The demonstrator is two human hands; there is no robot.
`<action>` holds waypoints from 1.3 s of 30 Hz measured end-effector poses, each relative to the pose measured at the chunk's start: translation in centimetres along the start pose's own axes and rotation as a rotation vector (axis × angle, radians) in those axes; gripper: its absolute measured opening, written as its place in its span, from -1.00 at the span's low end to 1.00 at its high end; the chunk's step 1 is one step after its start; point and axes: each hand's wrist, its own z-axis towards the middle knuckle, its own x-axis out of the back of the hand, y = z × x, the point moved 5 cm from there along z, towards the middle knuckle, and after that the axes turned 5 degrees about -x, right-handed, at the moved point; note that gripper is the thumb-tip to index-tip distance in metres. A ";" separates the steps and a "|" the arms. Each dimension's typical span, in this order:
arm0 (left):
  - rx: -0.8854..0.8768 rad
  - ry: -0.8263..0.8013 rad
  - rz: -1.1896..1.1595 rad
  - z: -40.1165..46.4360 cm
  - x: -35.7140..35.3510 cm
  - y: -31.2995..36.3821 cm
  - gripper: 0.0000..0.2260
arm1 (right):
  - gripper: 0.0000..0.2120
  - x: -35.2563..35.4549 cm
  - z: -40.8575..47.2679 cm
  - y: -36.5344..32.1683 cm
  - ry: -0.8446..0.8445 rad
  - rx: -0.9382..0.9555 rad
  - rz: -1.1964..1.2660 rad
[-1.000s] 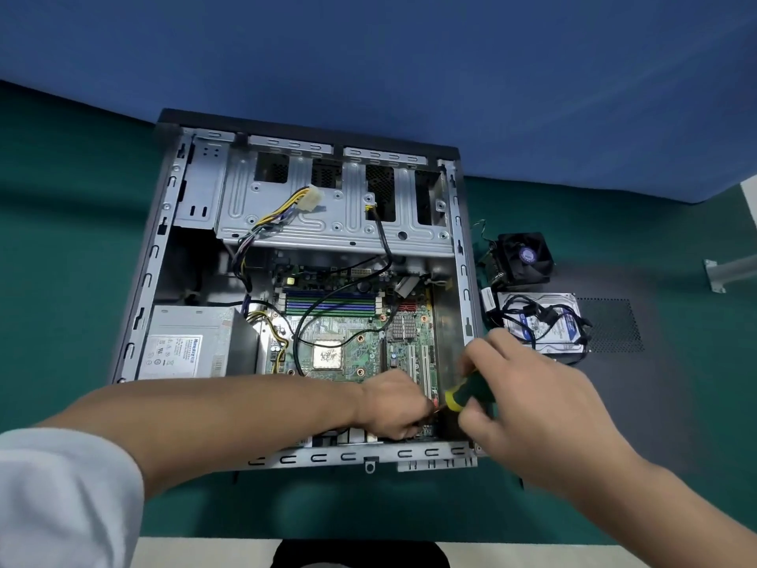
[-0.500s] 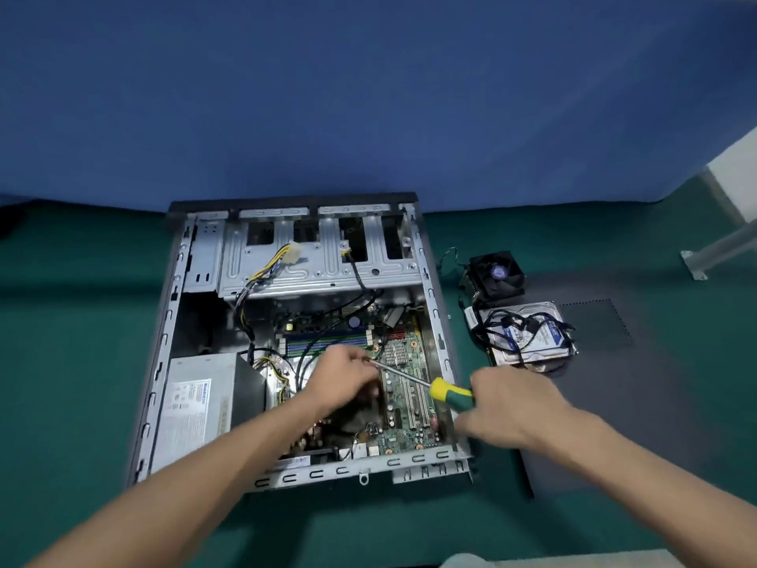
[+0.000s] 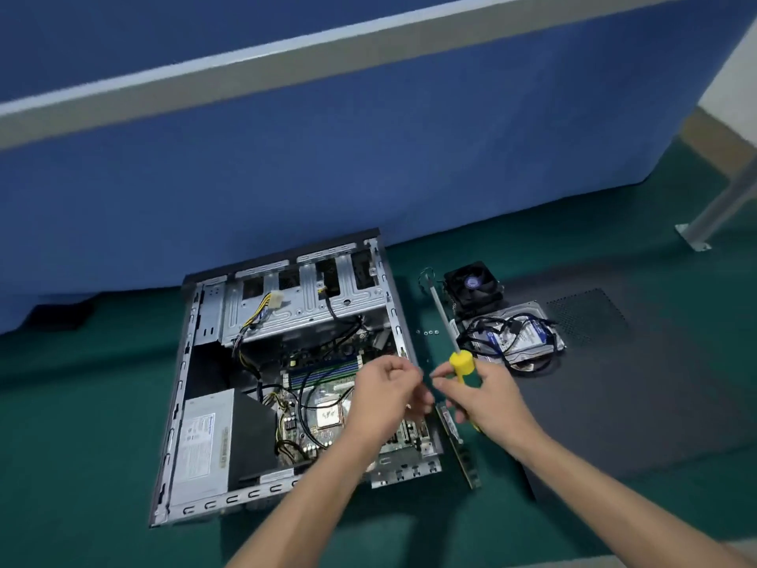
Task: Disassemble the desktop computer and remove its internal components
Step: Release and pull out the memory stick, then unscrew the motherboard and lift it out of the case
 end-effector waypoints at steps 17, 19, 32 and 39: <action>0.146 0.039 -0.115 0.8 -4.3 0.8 -0.80 | -0.84 2.5 1.3 2.0 0.071 0.036 0.108; 0.158 0.048 -0.109 1.1 -4.2 0.8 -0.81 | -0.82 2.3 1.6 2.1 0.075 0.061 0.104; -0.182 0.335 1.007 5.4 -2.1 0.2 -0.71 | -0.88 0.7 6.4 6.8 0.247 -0.231 0.051; -0.301 0.483 0.869 5.6 -1.9 -1.2 -0.77 | -0.87 -1.1 9.8 9.4 0.401 -0.389 -0.116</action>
